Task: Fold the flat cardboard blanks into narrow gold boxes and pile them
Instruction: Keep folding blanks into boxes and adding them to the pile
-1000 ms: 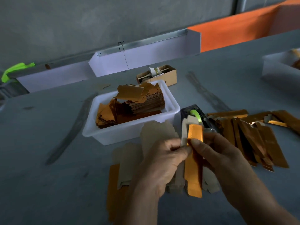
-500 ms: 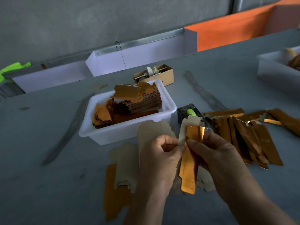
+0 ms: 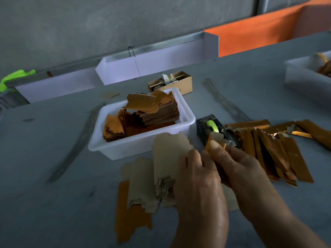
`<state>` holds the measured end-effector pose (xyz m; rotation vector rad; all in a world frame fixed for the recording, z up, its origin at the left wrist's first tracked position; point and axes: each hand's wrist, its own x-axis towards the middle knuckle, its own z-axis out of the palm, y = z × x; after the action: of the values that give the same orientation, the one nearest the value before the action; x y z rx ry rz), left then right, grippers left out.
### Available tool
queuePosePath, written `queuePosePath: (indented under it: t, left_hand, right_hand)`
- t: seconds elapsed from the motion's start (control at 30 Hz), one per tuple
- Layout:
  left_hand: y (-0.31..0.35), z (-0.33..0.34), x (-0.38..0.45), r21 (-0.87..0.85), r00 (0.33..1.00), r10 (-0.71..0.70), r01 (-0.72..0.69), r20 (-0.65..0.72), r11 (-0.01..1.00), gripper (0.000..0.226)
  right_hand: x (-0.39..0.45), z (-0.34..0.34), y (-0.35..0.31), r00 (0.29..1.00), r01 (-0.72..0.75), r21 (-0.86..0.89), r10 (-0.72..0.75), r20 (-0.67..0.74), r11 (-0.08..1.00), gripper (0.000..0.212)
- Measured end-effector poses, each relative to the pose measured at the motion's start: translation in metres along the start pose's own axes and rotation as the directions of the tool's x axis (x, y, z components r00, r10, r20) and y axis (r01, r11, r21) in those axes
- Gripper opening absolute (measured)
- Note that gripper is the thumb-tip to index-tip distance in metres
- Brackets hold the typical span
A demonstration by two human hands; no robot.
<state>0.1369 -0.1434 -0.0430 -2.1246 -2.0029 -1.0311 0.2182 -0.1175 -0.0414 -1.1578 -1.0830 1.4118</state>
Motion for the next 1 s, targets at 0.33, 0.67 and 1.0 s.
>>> queuePosePath:
  t: [0.33,0.67,1.0]
  left_hand:
    - [-0.017,-0.031,0.039,-0.503,0.678,-0.367,0.726,0.636,0.47,0.008]
    - [-0.037,-0.015,0.044,-0.66,0.574,-0.488,0.751,0.658,-0.006,0.011]
    - [-0.042,-0.01,0.042,-0.649,0.577,-0.44,0.761,0.688,-0.018,0.01]
  right_hand:
    - [0.019,-0.024,-0.01,0.989,0.001,0.083,-0.013,0.144,0.997,0.026]
    - [0.061,-0.082,-0.004,0.995,0.03,-0.55,-0.078,-0.064,0.835,0.01]
    - [0.073,-0.066,0.006,0.999,-0.039,-0.647,0.054,0.003,0.761,0.01]
